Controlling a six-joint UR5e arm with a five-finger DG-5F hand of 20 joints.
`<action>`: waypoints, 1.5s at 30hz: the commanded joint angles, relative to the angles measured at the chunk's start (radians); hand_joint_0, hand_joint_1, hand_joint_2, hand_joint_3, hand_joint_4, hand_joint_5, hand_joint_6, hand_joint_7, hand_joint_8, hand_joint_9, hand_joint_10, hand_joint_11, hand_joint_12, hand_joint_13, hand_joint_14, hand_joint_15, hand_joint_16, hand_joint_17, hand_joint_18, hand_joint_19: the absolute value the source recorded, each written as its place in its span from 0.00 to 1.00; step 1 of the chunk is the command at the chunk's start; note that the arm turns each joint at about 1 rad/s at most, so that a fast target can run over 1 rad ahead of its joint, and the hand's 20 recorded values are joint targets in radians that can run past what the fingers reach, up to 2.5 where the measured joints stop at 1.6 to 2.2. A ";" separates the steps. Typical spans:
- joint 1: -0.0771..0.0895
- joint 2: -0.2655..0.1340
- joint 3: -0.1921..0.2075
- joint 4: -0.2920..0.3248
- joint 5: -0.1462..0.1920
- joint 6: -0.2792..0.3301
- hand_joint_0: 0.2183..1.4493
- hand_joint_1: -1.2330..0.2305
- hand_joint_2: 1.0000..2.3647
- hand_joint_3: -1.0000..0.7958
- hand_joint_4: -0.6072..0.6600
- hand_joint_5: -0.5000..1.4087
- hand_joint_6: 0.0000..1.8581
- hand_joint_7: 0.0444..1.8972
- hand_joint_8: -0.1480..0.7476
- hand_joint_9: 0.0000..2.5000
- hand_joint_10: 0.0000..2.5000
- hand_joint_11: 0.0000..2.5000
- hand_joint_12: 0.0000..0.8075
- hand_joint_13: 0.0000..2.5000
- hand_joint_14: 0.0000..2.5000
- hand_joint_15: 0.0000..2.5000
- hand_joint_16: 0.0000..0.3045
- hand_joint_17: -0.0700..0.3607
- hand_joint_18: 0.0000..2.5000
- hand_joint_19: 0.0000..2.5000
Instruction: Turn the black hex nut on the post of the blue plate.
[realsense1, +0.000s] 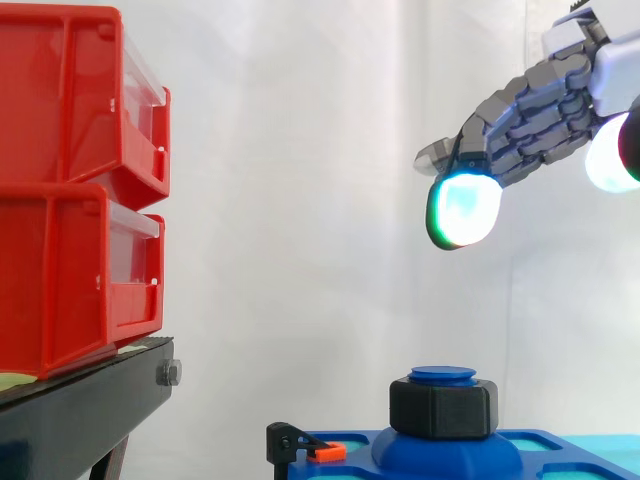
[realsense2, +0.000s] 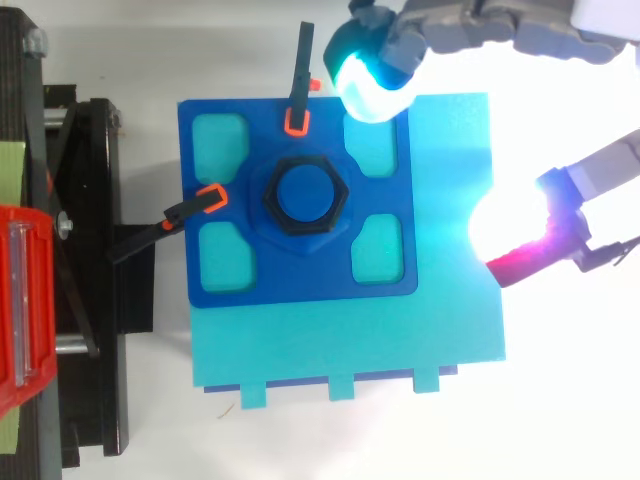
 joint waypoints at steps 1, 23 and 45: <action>0.022 0.015 -0.001 -0.019 0.043 0.026 0.17 0.35 0.00 0.28 0.61 0.12 0.27 0.38 0.34 0.00 0.00 0.00 0.38 0.00 0.00 0.00 0.14 0.38 0.00 0.02; 0.122 0.282 -0.401 0.301 0.300 0.220 0.20 0.32 0.00 0.28 0.60 0.12 0.27 0.38 0.33 0.00 0.00 0.00 0.37 0.00 0.00 0.00 0.13 0.37 0.00 0.03; 0.142 0.378 -0.717 0.538 0.529 0.647 0.18 0.40 0.00 0.28 0.60 0.12 0.27 0.37 0.34 0.00 0.00 0.00 0.37 0.00 0.00 0.00 0.13 0.38 0.00 0.01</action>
